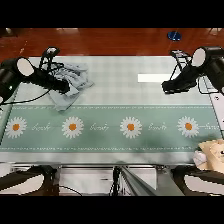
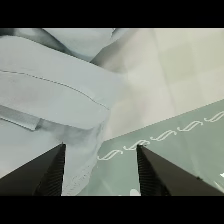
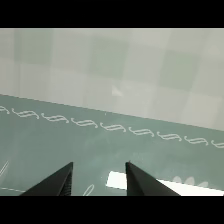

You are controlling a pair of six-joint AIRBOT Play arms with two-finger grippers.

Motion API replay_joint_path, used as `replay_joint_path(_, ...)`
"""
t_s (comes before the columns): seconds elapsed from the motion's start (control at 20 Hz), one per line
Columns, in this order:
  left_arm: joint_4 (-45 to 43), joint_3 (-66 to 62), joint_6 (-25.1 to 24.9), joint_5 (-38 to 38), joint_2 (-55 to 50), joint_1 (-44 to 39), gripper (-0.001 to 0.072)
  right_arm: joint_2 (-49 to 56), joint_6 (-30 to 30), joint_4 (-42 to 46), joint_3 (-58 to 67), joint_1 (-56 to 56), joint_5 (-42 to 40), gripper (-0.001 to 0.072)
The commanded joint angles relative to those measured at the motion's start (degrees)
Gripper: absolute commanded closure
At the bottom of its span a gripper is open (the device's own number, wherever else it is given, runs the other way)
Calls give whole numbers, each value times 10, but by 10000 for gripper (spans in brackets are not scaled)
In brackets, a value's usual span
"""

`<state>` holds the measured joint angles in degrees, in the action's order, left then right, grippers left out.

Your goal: Fold the shirts.

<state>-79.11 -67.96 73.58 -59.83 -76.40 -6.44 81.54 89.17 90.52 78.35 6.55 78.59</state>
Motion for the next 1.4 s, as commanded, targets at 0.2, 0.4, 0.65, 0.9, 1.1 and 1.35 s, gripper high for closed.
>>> replay_joint_path(0.2,0,-1,0,0,0,0,171,0,0,0,0,1,0,328)
replay_joint_path(0.4,0,-1,0,0,0,0,171,0,0,0,0,1,0,328)
replay_joint_path(0.65,0,-1,0,0,0,0,171,0,0,0,0,1,0,328)
replay_joint_path(0.9,7,-1,0,13,0,0,171,0,0,-1,0,1,-15,328)
replay_joint_path(1.1,7,-1,5,22,0,0,171,0,0,-2,0,1,-39,328)
replay_joint_path(1.35,4,-1,5,44,0,0,155,0,0,-3,0,1,-24,328)
